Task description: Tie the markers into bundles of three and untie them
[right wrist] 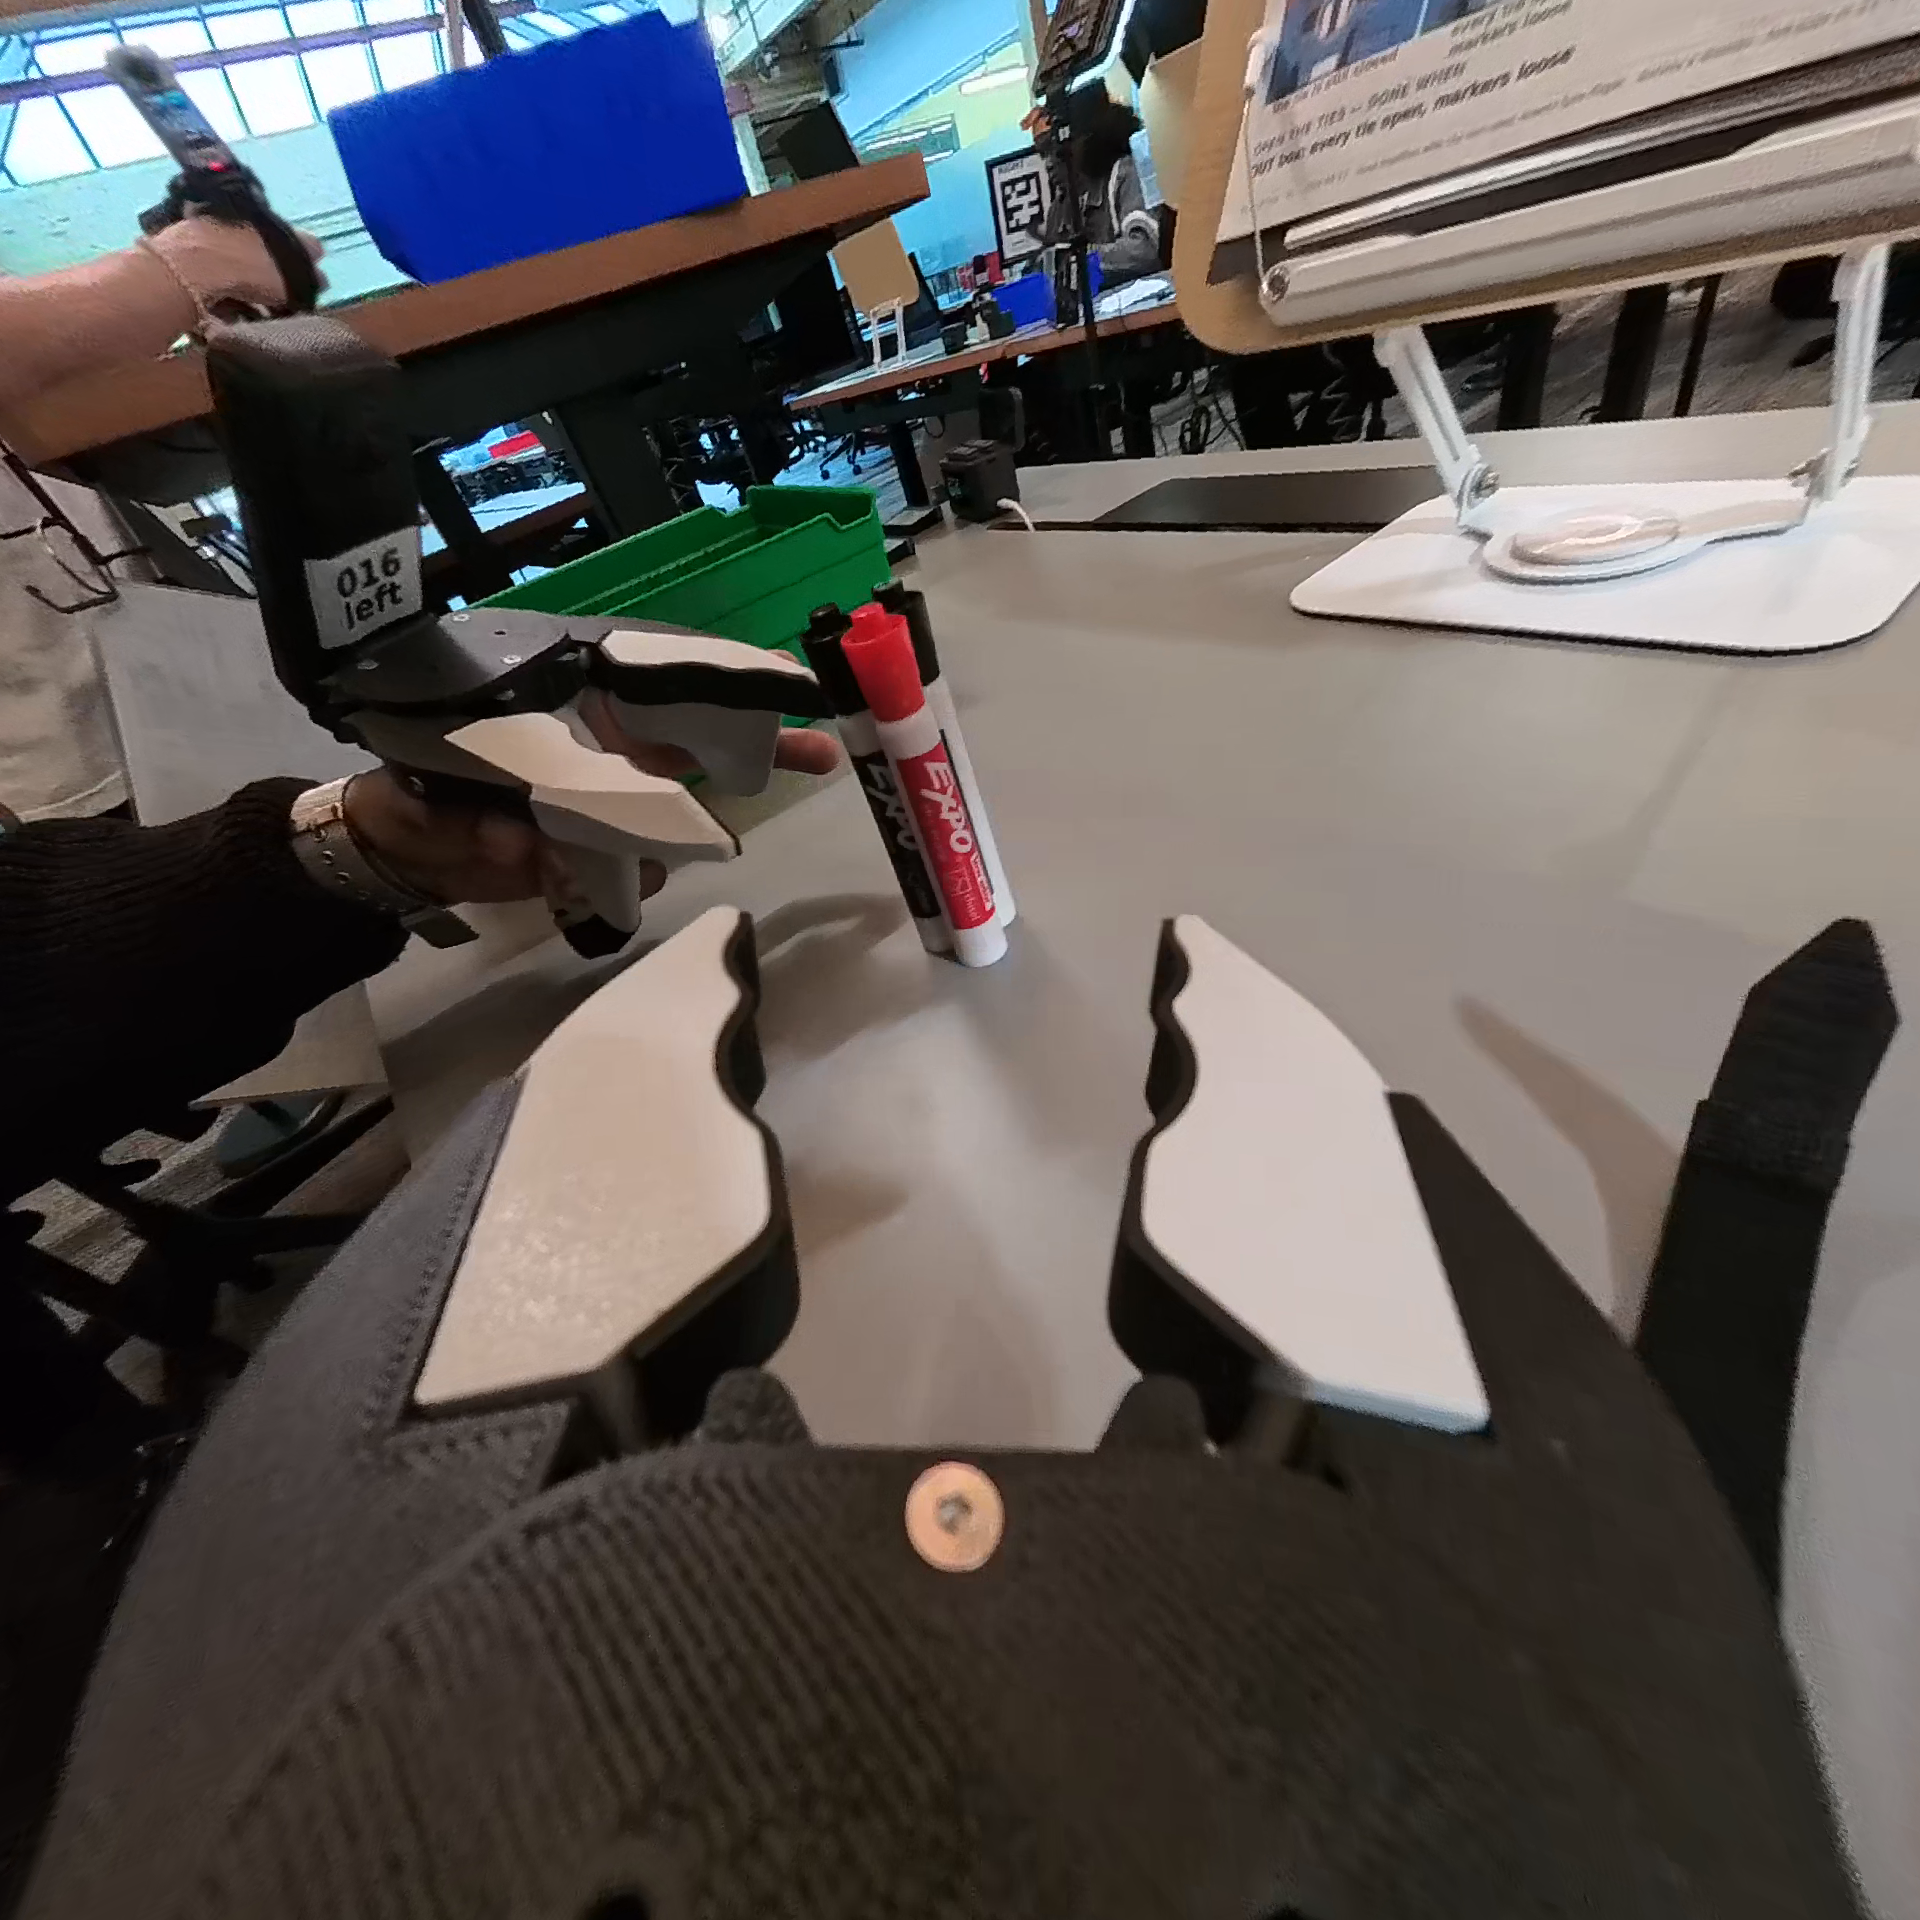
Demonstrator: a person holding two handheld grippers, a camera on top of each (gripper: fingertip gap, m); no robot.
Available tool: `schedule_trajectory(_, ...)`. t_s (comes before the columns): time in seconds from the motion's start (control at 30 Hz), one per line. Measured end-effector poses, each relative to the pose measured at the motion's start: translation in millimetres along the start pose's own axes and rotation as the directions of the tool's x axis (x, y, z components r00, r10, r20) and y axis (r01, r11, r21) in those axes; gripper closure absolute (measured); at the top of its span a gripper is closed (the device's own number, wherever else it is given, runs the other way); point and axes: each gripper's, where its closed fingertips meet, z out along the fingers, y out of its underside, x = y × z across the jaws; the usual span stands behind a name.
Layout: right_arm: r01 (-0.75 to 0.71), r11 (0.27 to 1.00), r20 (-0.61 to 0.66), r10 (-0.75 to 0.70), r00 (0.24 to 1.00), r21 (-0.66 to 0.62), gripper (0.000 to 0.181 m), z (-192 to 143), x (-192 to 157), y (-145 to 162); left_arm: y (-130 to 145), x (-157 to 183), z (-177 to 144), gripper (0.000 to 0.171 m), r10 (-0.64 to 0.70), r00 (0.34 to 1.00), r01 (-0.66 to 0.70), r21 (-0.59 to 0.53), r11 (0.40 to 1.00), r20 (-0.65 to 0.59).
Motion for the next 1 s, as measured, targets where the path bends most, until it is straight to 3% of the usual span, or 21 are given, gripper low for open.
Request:
schedule_trajectory(0.23, 0.026, 0.999, -0.029, -0.025, 0.999, 0.031, 0.108, 4, 3, -7, 4, -2, -10, 0.087, -0.006, 1.0, 0.006, 0.0, 1.0, 0.024)
schedule_trajectory(0.47, 0.067, 0.997, -0.202, -0.059, 0.978, 0.033, 0.125, 4, 29, -14, 11, -4, -27, 0.087, -0.016, 0.997, 0.016, -0.003, 1.0, 0.071)
schedule_trajectory(0.67, 0.008, 0.998, -0.156, 0.002, 0.988, 0.064, 0.126, 11, 26, -17, 14, -8, -39, 0.087, -0.027, 0.994, 0.027, 0.002, 1.0, 0.106)
schedule_trajectory(1.0, 0.181, 0.973, -0.203, -0.208, 0.957, -0.143, 0.114, 19, 19, 7, 12, -9, -31, 0.087, -0.016, 0.994, 0.017, -0.006, 1.0, 0.107)
